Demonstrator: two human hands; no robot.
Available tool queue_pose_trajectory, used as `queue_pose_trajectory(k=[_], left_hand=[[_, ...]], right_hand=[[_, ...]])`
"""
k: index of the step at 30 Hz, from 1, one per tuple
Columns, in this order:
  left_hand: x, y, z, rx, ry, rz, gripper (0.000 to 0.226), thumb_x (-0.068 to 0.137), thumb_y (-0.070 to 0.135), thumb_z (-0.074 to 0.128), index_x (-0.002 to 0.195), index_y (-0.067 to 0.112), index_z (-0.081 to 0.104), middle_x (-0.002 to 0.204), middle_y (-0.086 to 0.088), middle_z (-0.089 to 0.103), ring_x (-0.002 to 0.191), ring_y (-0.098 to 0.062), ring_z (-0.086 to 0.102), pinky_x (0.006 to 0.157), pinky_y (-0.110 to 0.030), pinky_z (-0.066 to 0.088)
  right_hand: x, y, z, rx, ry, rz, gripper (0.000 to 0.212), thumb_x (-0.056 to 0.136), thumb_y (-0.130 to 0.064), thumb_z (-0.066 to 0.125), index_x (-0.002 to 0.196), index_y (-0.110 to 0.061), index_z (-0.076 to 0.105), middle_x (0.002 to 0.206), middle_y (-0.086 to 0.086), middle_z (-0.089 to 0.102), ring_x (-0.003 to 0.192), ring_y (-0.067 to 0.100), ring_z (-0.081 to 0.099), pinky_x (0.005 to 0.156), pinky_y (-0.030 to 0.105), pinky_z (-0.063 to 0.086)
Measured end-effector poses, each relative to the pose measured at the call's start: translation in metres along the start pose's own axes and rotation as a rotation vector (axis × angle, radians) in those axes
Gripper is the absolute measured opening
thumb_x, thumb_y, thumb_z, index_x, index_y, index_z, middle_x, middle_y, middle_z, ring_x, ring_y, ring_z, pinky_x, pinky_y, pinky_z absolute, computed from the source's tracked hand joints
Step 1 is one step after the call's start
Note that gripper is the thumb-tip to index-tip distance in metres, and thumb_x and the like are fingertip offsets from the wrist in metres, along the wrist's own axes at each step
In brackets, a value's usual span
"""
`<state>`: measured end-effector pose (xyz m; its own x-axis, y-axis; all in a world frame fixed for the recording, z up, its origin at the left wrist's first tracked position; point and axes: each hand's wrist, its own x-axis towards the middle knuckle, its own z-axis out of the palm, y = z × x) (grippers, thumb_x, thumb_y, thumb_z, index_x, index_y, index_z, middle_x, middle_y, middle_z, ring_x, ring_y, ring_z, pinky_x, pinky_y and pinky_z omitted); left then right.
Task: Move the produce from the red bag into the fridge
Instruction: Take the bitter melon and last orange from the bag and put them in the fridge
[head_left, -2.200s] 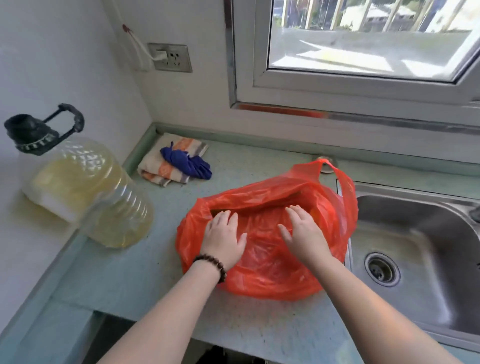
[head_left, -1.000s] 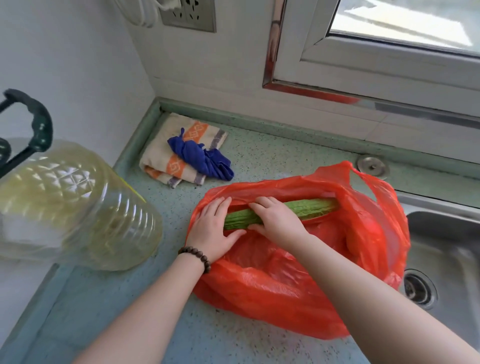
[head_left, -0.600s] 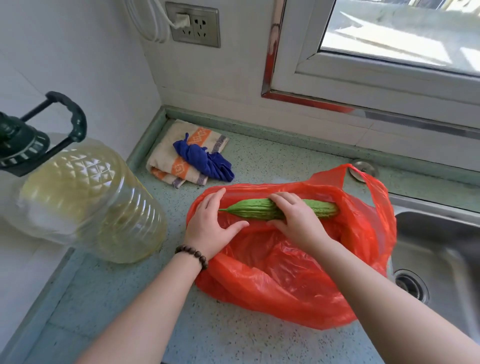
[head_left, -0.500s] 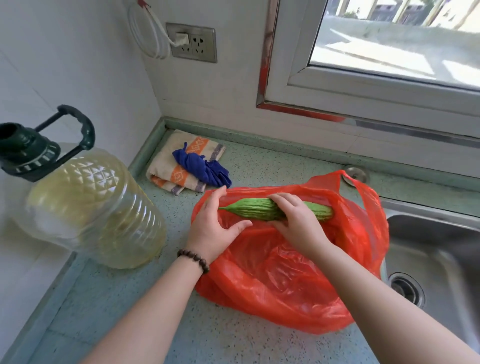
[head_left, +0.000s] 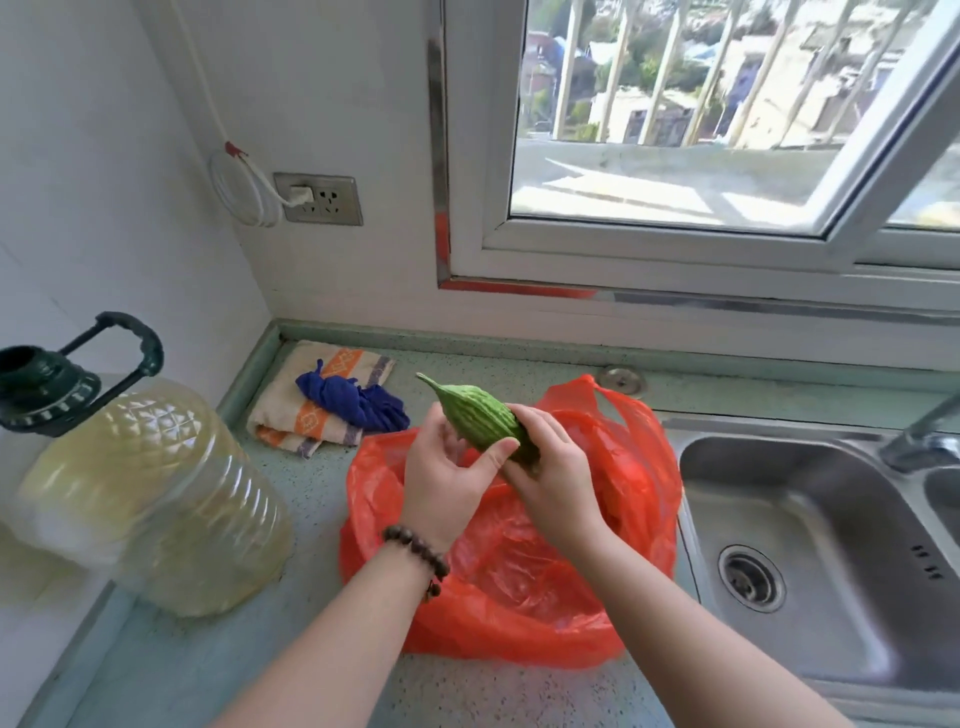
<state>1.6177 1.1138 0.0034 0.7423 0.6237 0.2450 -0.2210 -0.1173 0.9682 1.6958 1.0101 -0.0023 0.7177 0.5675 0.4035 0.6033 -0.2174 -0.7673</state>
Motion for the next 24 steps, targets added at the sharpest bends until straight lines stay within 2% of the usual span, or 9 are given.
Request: queue_pose_trajectory(k=[3, 6, 7, 9, 12, 15, 18, 21, 24], left_hand=[[-0.002, 0.001, 0.007, 0.118, 0.046, 0.02, 0.038, 0.071, 0.016, 0.08, 0.1, 0.031, 0.059, 0.094, 0.006, 0.069, 0.09, -0.009, 0.067, 0.079, -0.024, 0.053], [-0.001, 0.003, 0.009, 0.198, 0.04, 0.043, 0.035, 0.071, 0.018, 0.08, 0.096, 0.031, 0.061, 0.088, 0.01, 0.069, 0.083, -0.007, 0.067, 0.075, -0.024, 0.054], [0.0, 0.004, 0.009, 0.226, 0.035, 0.057, 0.033, 0.071, 0.02, 0.08, 0.095, 0.031, 0.061, 0.087, 0.013, 0.068, 0.081, -0.006, 0.067, 0.073, -0.023, 0.054], [0.003, 0.005, 0.007, 0.276, 0.029, 0.078, 0.031, 0.071, 0.025, 0.08, 0.094, 0.031, 0.06, 0.086, 0.017, 0.068, 0.08, -0.004, 0.066, 0.072, -0.022, 0.054], [0.005, 0.007, 0.005, 0.326, 0.025, 0.092, 0.031, 0.071, 0.029, 0.079, 0.096, 0.028, 0.06, 0.084, 0.017, 0.067, 0.08, -0.002, 0.065, 0.073, -0.021, 0.054], [0.004, 0.01, 0.009, 0.347, 0.009, 0.096, 0.032, 0.071, 0.026, 0.079, 0.098, 0.024, 0.061, 0.087, 0.014, 0.067, 0.082, -0.001, 0.064, 0.074, -0.022, 0.054], [0.004, 0.014, 0.014, 0.34, -0.009, 0.104, 0.033, 0.072, 0.024, 0.079, 0.099, 0.021, 0.061, 0.088, 0.012, 0.068, 0.082, -0.002, 0.064, 0.075, -0.021, 0.054], [0.005, 0.017, 0.018, 0.326, -0.008, 0.096, 0.032, 0.072, 0.023, 0.08, 0.097, 0.02, 0.062, 0.086, 0.011, 0.068, 0.081, -0.004, 0.065, 0.074, -0.026, 0.055], [0.007, 0.02, 0.023, 0.306, -0.013, 0.088, 0.031, 0.072, 0.022, 0.08, 0.097, 0.02, 0.061, 0.086, 0.009, 0.068, 0.082, -0.009, 0.066, 0.075, -0.032, 0.056]], right_hand=[[-0.006, -0.004, -0.002, 0.051, 0.021, 0.012, 0.048, 0.077, -0.013, 0.069, 0.123, -0.014, 0.057, 0.117, -0.006, 0.059, 0.108, 0.001, 0.053, 0.095, 0.021, 0.044], [-0.013, 0.007, -0.009, 0.015, -0.044, 0.054, 0.063, 0.075, -0.025, 0.073, 0.132, -0.019, 0.048, 0.126, -0.009, 0.053, 0.115, -0.002, 0.047, 0.099, 0.012, 0.036], [-0.014, 0.015, -0.013, -0.043, -0.084, 0.076, 0.069, 0.075, -0.031, 0.074, 0.136, -0.021, 0.043, 0.13, -0.009, 0.05, 0.12, 0.0, 0.044, 0.102, 0.013, 0.034], [-0.018, 0.037, -0.024, -0.25, -0.15, 0.102, 0.076, 0.078, -0.039, 0.07, 0.142, -0.022, 0.034, 0.142, -0.002, 0.043, 0.132, 0.01, 0.036, 0.11, 0.024, 0.03], [-0.022, 0.075, -0.04, -0.629, -0.315, 0.048, 0.072, 0.087, -0.042, 0.057, 0.146, -0.016, 0.025, 0.152, 0.003, 0.03, 0.143, 0.016, 0.018, 0.118, 0.031, 0.015], [-0.027, 0.105, -0.051, -0.795, -0.454, 0.098, 0.07, 0.091, -0.048, 0.047, 0.146, -0.013, 0.023, 0.155, 0.003, 0.024, 0.144, 0.017, 0.013, 0.118, 0.034, 0.014], [-0.03, 0.121, -0.064, -0.833, -0.434, 0.232, 0.078, 0.088, -0.054, 0.048, 0.147, -0.011, 0.02, 0.154, 0.007, 0.023, 0.142, 0.022, 0.018, 0.114, 0.035, 0.021], [-0.034, 0.132, -0.077, -0.76, -0.386, 0.374, 0.093, 0.078, -0.059, 0.059, 0.145, -0.008, 0.019, 0.15, 0.013, 0.028, 0.136, 0.029, 0.028, 0.111, 0.038, 0.029], [-0.042, 0.143, -0.089, -0.667, -0.398, 0.474, 0.105, 0.07, -0.061, 0.067, 0.146, -0.007, 0.018, 0.151, 0.013, 0.026, 0.138, 0.027, 0.026, 0.113, 0.036, 0.025]])
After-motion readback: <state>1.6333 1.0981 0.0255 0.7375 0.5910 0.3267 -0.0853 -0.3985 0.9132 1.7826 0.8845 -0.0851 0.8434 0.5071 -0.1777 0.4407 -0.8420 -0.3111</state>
